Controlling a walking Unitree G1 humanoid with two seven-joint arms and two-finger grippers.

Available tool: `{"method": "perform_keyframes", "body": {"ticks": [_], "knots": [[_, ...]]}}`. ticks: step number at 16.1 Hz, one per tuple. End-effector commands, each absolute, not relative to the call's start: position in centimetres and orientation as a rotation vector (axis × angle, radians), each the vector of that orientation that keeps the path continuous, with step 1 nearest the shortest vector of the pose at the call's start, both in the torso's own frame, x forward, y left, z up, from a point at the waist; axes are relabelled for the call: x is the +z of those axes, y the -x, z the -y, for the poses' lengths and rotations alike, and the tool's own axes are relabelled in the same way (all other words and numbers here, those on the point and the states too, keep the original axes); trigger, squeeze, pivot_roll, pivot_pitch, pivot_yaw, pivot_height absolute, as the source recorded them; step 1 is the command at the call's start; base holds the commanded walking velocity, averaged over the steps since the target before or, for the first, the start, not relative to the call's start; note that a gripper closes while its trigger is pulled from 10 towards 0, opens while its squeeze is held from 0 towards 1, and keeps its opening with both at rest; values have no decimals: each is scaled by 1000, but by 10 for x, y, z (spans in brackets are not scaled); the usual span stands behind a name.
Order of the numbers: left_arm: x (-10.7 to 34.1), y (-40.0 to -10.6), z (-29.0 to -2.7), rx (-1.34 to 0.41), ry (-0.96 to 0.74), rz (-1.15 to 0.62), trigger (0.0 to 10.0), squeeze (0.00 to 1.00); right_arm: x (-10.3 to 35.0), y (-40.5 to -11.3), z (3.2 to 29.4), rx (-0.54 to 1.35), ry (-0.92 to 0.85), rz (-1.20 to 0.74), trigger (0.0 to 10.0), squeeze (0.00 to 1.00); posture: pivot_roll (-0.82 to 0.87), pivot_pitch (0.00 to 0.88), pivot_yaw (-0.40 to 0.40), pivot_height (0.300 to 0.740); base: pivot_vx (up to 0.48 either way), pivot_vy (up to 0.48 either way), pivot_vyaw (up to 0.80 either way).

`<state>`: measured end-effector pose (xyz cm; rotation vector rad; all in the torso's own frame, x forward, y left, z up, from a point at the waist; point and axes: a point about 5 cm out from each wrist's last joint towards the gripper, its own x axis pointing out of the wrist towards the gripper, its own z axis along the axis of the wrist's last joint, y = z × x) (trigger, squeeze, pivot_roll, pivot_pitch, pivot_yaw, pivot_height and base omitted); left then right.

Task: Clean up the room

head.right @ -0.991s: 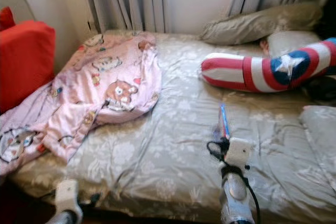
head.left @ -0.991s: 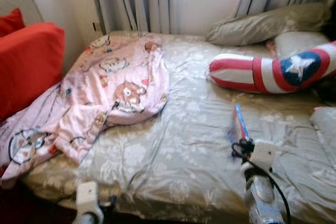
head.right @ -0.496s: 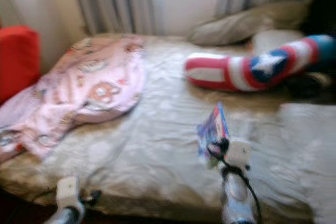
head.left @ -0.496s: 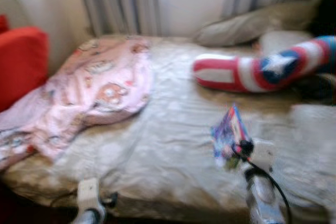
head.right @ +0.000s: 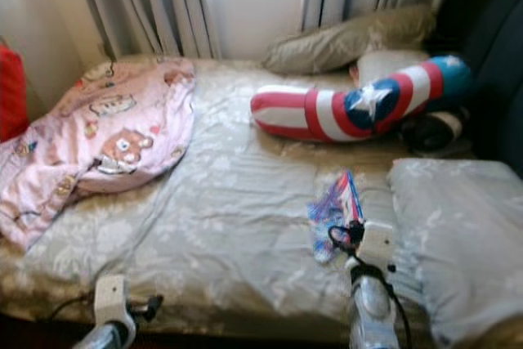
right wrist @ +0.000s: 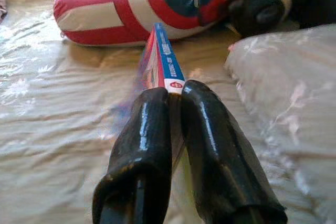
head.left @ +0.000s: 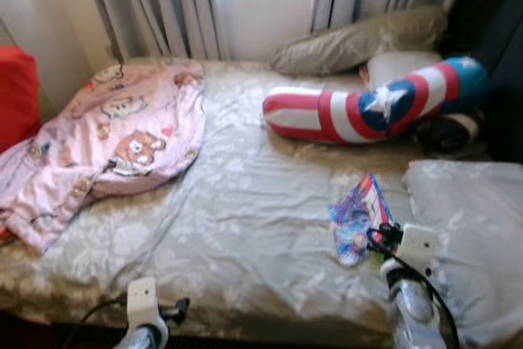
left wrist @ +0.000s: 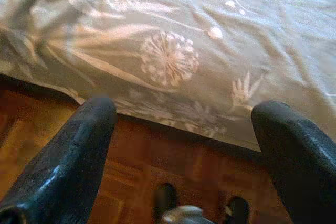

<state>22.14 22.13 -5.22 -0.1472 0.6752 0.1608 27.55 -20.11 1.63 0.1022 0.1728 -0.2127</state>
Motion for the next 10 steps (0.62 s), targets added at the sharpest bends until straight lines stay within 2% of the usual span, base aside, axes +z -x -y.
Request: {"method": "perform_keyframes", "body": {"ticks": [1,9,10], "knots": [[-53,-217,-229,168,123,-692,10000,0,28,-284,199,-210,-114,-114,10000,0,-2,0,-26,740,0,0,0],[-53,-218,-226,160,140,-681,10000,0,26,-283,197,-213,-118,-128,10000,0,1,0,-29,740,0,0,0],[-53,-217,-226,160,138,-682,10000,0,24,-284,196,-211,-123,-149,10000,0,0,0,-28,740,0,0,-644]]}}
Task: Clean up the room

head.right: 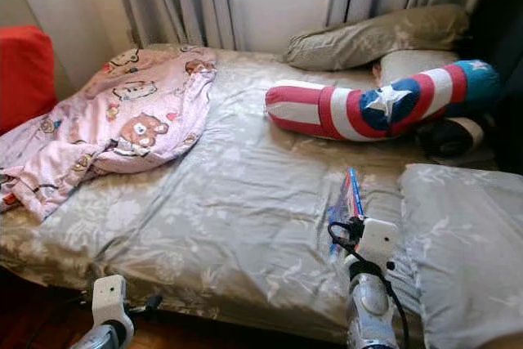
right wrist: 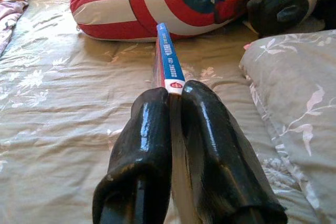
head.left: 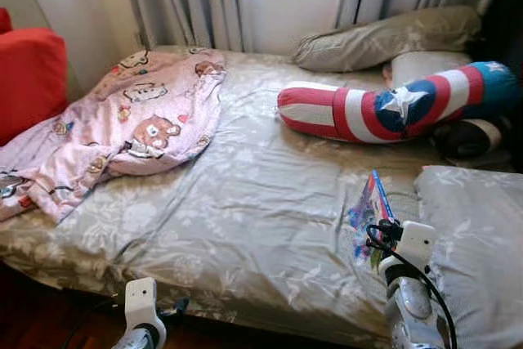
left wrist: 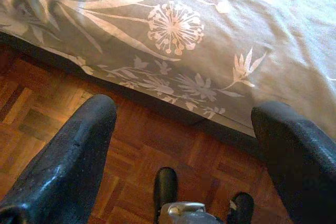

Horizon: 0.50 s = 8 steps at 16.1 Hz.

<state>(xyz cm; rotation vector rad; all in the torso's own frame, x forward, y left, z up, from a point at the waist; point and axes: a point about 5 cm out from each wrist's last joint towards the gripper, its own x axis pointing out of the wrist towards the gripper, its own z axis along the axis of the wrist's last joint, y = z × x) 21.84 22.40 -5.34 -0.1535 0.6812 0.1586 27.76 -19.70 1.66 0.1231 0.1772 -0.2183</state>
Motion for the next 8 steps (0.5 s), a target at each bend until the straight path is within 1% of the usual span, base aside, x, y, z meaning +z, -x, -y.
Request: {"method": "perform_keyframes", "body": {"ticks": [1,2,4,8], "knots": [[-53,-218,-226,161,139,-680,10000,0,24,-284,196,-210,-123,-150,10000,0,1,0,-28,740,277,0,-669],[-53,-218,-227,161,139,-679,10000,0,24,-284,196,-210,-119,-147,10000,0,1,0,-29,740,304,0,-675],[-53,-217,-227,162,140,-678,10000,0,26,-284,197,-214,-123,-124,10000,0,2,0,-29,740,317,0,0],[-52,-218,-228,162,137,-674,10000,0,24,-284,196,-216,-123,-151,10000,0,4,4,-30,740,322,0,0]]}}
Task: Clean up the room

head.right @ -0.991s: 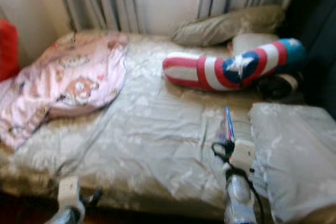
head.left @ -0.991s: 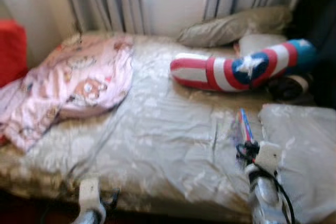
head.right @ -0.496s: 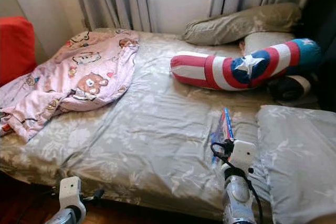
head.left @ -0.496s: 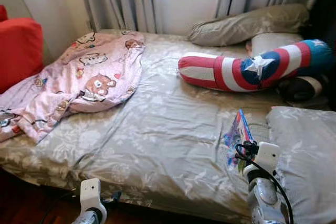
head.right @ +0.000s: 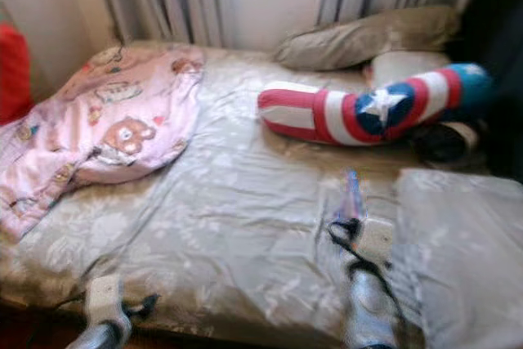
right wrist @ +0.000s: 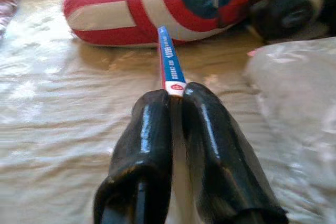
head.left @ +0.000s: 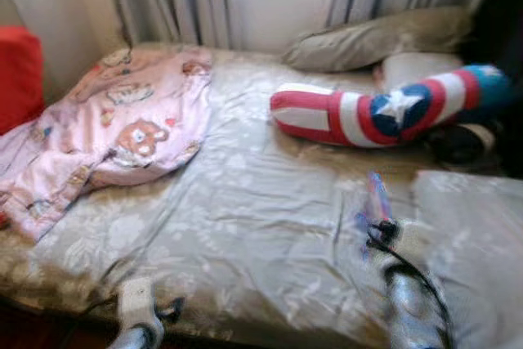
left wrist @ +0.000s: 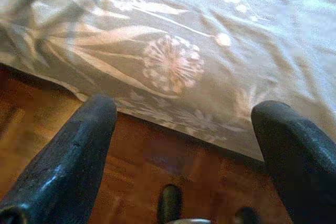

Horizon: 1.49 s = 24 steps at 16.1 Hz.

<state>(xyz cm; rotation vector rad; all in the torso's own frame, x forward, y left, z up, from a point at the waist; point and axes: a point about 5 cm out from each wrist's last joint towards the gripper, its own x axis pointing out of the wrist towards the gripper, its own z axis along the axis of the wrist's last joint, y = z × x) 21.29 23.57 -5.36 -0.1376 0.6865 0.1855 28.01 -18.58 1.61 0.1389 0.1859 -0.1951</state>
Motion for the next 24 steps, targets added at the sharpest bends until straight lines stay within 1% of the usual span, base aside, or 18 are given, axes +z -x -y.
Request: {"method": "perform_keyframes", "body": {"ticks": [1,3,12,14,17,21,23,24], "knots": [[-52,-218,-228,161,136,-673,10000,0,22,-284,196,-220,-117,-168,10000,0,3,4,-30,740,322,0,-700],[-52,-219,-228,159,136,-674,10000,0,22,-284,196,-221,-114,-168,10000,0,3,5,-30,740,161,0,-669],[-53,-217,-227,150,127,-682,10000,0,22,-283,196,-220,-113,-156,10000,0,6,12,-29,740,0,0,0],[-53,-217,-226,147,125,-680,10000,0,20,-282,191,-186,-119,-173,10000,0,6,12,-29,740,0,0,0],[-53,-218,-225,144,126,-676,10000,0,19,-282,191,-189,-134,-174,10000,0,6,12,-29,740,0,0,0],[-53,-219,-224,145,128,-673,10000,0,22,-284,190,-175,-100,-157,10000,0,6,14,-28,740,0,0,0],[-50,-223,-222,126,117,-653,10000,0,22,-284,189,-169,-102,-160,10000,0,2,17,-27,735,0,0,0],[-46,-229,-218,109,112,-622,10000,0,22,-285,188,-162,-99,-160,10000,0,3,17,-28,726,0,0,0]]}}
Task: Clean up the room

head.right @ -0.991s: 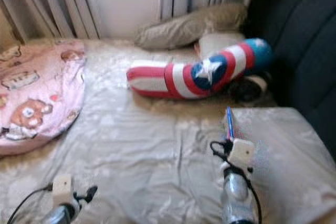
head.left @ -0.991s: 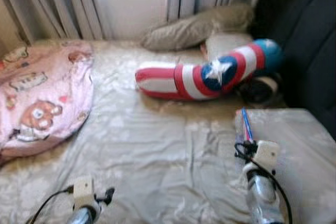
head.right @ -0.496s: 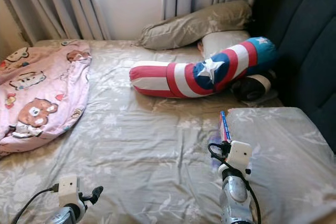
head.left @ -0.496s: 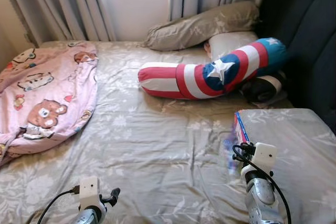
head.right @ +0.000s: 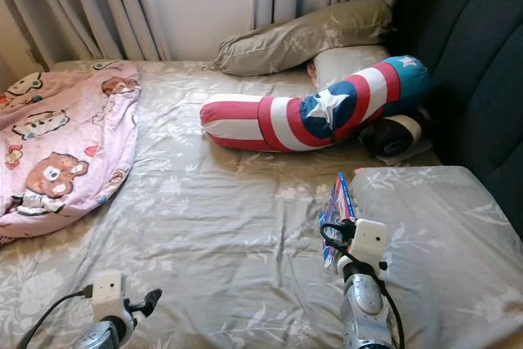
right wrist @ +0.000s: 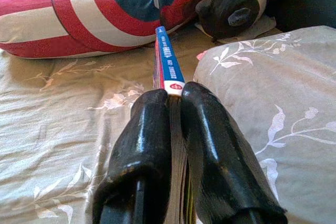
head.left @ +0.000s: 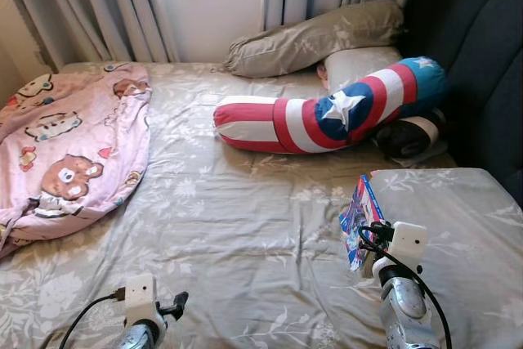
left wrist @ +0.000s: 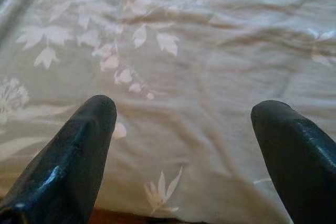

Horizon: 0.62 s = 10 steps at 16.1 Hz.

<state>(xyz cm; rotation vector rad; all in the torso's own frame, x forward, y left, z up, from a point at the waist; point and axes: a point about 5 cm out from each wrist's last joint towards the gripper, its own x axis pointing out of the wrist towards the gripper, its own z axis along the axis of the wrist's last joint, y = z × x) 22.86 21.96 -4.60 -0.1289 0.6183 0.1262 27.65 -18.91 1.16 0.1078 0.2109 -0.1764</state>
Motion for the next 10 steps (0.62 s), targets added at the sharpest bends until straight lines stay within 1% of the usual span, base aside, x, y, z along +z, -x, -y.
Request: {"method": "perform_keyframes", "body": {"ticks": [1,2,5,9,10], "knots": [[-36,-242,-216,102,121,-557,10000,0,22,-285,186,-150,-96,-158,10000,0,6,19,-28,707,0,0,0],[-32,-247,-214,93,122,-530,10000,0,22,-284,184,-137,-89,-161,10000,0,6,19,-28,698,0,0,0],[-24,-256,-211,65,106,-470,10000,0,22,-283,178,-93,-65,-148,10000,0,2,20,-22,698,0,0,0],[-6,-268,-215,71,118,-329,10000,0,21,-282,172,-33,-74,-156,10000,0,4,20,-22,698,0,0,0],[-1,-268,-220,88,117,-280,10000,0,21,-282,171,-31,-59,-153,10000,0,-10,17,-13,698,0,0,0]]}}
